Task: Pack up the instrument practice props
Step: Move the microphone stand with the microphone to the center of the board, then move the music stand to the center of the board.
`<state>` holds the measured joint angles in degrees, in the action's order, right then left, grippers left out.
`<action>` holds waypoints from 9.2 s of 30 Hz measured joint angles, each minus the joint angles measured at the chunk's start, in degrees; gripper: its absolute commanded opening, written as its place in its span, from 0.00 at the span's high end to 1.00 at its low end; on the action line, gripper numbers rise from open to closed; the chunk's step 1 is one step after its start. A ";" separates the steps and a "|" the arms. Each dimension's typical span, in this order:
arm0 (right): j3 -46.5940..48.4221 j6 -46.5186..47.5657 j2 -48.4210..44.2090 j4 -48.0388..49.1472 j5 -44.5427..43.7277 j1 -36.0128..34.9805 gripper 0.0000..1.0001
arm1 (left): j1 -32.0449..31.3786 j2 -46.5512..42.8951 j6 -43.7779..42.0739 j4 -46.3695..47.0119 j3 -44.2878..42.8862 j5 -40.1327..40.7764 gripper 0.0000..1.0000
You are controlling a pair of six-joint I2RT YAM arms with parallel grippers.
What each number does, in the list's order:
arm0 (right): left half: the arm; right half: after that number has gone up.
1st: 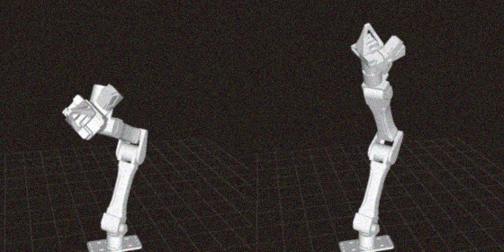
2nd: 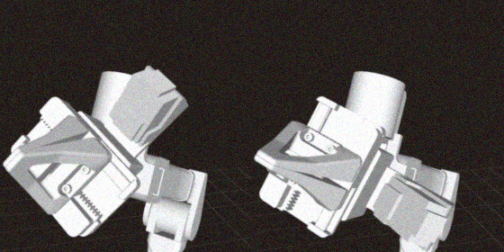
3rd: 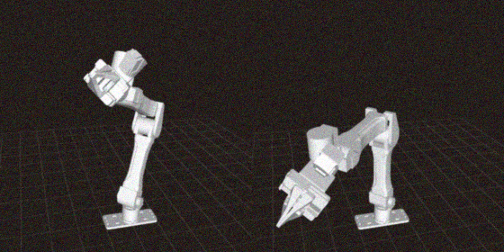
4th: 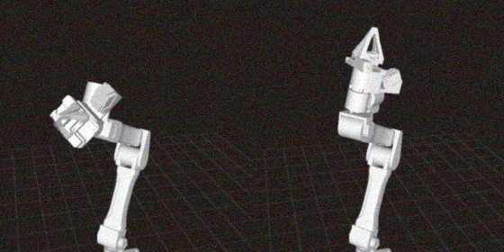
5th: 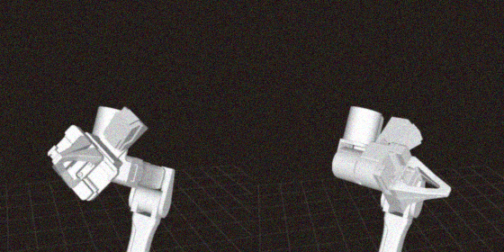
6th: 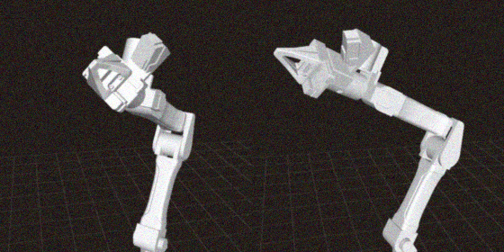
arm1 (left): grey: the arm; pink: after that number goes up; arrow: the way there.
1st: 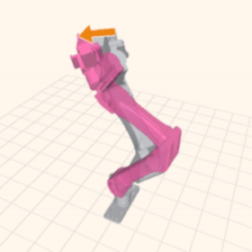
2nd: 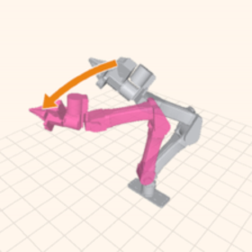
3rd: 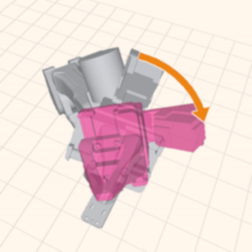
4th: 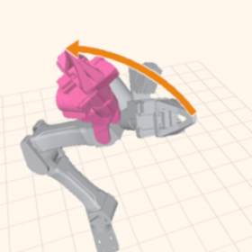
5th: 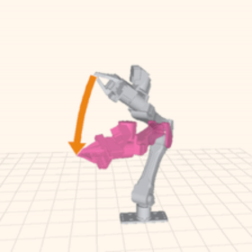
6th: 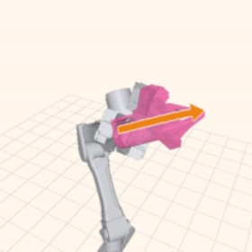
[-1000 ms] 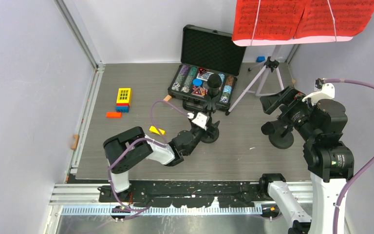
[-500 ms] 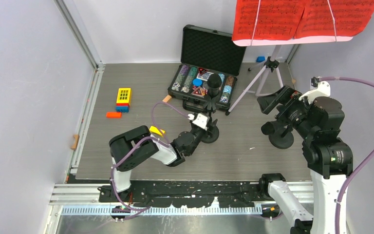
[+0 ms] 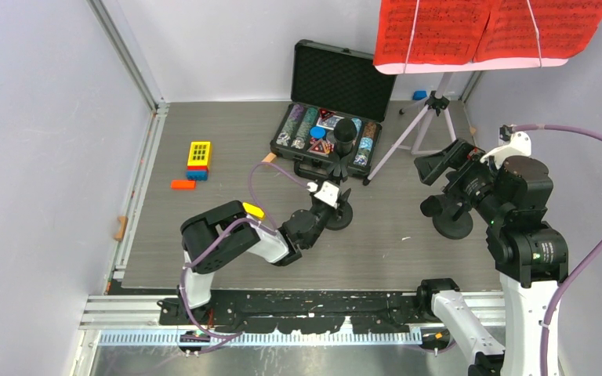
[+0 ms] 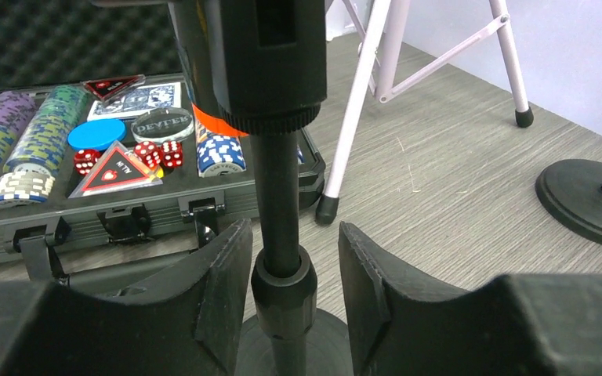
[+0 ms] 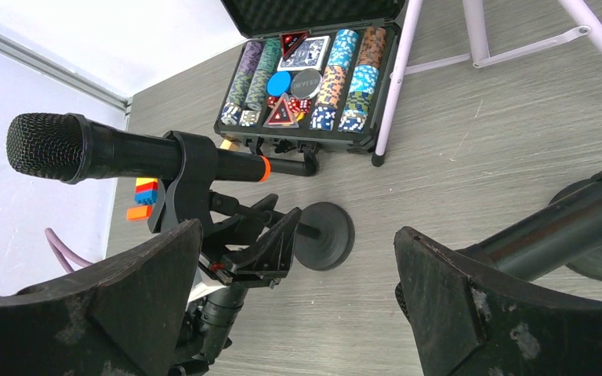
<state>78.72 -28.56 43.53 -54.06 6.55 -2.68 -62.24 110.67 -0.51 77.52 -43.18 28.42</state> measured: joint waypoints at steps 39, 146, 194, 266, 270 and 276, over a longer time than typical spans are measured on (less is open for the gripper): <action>-0.70 0.61 1.11 -0.44 -1.51 -0.28 0.01 | 29.05 -16.94 0.76 -4.72 17.40 -5.07 1.00; 18.34 -1.73 -2.80 -13.33 -10.93 -1.46 0.04 | 16.83 30.05 15.15 -36.30 -68.81 -51.84 0.05; 16.28 -1.14 -3.63 -13.73 -11.21 -3.21 0.04 | 12.55 28.76 6.03 -47.63 -63.63 -43.67 1.00; 13.62 -0.04 -5.16 -13.66 -13.55 -4.35 0.04 | -0.66 -6.45 10.73 -30.32 -7.45 -27.87 1.00; 13.20 -0.02 -5.16 -13.68 -13.55 -4.35 0.04 | -2.12 -6.49 11.17 -29.73 -7.02 -25.92 1.00; 13.18 -0.02 -5.18 -13.68 -13.57 -4.35 0.04 | -3.91 -6.82 12.26 -27.36 -5.27 -24.35 1.00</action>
<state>91.90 -28.58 38.35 -67.75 -7.03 -7.03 -66.15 103.85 11.75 50.15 -48.45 4.08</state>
